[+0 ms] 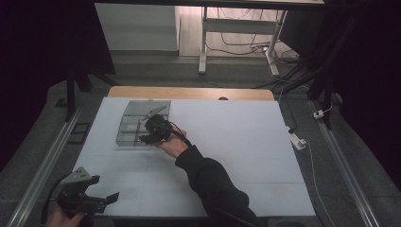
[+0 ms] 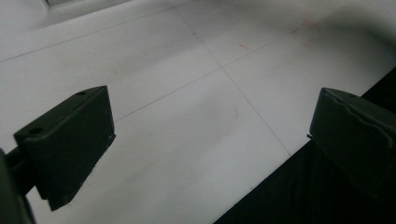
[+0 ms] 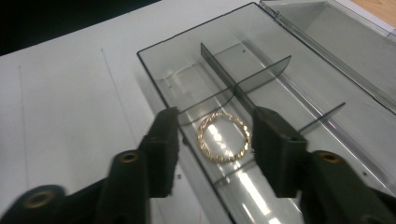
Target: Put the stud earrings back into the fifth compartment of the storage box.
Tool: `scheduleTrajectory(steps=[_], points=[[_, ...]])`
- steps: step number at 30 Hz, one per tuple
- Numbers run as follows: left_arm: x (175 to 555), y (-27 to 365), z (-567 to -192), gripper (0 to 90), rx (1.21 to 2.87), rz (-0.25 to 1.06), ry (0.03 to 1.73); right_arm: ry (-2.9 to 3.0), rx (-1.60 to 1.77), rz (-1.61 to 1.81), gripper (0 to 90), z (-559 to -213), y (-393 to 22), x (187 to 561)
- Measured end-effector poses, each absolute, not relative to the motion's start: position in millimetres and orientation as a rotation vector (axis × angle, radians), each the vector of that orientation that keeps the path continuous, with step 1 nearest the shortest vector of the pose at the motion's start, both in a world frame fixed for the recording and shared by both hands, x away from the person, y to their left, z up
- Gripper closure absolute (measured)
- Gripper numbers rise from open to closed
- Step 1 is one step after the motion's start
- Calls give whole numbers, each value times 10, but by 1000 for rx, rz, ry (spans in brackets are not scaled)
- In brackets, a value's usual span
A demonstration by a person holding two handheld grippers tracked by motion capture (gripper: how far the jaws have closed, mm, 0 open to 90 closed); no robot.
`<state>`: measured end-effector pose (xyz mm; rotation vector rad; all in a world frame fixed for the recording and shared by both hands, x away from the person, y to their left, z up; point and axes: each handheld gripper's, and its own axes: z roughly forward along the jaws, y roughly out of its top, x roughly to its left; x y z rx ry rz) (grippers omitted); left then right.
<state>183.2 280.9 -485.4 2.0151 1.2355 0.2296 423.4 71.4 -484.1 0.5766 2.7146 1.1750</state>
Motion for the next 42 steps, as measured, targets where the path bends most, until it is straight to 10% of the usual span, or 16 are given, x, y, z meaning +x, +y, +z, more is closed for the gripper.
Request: scheduleTrajectory(steps=[12, 42], points=[[1840, 2803, -4856, 4, 2016, 228, 1239, 2735, 546, 1133, 218, -4669, 386, 3982], [1860, 2799, -4856, 4, 2016, 219, 1248, 2763, 697, 1040, 0, -4820, -747, 3551]])
